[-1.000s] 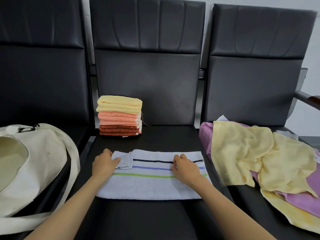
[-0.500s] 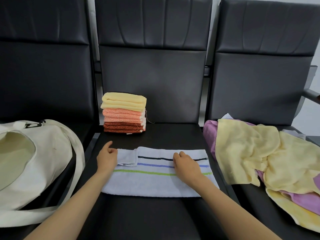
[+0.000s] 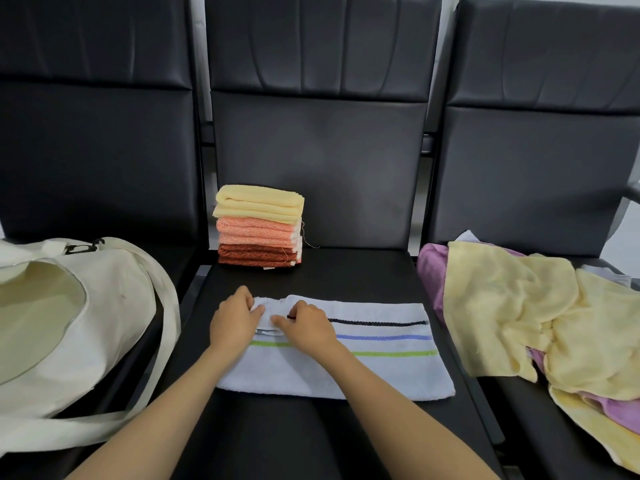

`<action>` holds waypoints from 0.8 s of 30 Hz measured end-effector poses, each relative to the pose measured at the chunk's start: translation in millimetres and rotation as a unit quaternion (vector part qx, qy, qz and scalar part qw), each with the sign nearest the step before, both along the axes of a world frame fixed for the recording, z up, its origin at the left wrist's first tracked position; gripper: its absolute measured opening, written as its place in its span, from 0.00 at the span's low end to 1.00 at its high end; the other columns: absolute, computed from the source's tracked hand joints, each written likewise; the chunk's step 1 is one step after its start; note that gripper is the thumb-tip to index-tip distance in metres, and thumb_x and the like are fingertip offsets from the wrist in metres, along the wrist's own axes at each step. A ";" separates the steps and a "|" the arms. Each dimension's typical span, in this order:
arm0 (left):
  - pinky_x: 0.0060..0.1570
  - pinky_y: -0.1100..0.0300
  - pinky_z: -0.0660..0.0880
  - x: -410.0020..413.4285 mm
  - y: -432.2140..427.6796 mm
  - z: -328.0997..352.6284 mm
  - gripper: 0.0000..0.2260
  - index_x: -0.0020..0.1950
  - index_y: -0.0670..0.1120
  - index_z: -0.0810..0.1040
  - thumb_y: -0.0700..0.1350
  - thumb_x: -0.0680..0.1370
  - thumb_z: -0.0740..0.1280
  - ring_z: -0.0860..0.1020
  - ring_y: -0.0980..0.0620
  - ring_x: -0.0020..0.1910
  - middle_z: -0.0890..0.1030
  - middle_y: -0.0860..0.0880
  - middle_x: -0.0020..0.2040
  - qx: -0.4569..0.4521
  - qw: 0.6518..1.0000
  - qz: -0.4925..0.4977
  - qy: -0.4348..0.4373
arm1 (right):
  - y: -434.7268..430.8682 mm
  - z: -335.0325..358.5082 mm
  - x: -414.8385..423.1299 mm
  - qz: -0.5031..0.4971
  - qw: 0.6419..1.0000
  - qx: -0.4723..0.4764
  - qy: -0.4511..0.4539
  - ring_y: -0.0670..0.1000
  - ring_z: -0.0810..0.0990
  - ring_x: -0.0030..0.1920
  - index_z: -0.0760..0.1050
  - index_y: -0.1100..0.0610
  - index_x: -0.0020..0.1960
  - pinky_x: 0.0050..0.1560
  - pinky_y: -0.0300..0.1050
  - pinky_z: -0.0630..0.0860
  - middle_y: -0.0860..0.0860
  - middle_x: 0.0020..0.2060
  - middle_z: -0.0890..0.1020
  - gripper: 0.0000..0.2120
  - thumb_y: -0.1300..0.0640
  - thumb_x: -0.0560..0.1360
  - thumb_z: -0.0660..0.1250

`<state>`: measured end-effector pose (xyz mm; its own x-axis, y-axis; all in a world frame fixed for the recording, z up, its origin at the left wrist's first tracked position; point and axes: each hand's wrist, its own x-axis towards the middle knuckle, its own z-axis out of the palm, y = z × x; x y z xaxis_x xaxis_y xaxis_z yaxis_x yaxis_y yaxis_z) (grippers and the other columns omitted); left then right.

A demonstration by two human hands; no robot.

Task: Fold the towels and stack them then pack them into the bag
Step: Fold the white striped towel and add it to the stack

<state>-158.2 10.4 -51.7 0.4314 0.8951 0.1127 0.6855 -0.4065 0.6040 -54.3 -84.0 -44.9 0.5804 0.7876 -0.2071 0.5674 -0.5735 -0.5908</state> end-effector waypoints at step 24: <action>0.48 0.56 0.74 -4.7 18.8 10.4 0.10 0.50 0.46 0.75 0.32 0.77 0.63 0.75 0.47 0.45 0.76 0.41 0.47 -0.416 0.824 0.204 -0.327 | 5.6 10.7 -14.3 -0.051 0.998 -0.018 0.029 0.54 0.73 0.53 0.72 0.54 0.44 0.54 0.48 0.70 0.51 0.45 0.75 0.09 0.48 0.78 0.61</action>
<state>-162.8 29.2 -41.3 0.1653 0.8357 -0.5238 0.0799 0.5180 0.8517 -68.6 -78.4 -34.1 0.6431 0.7167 -0.2697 0.4706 -0.6477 -0.5991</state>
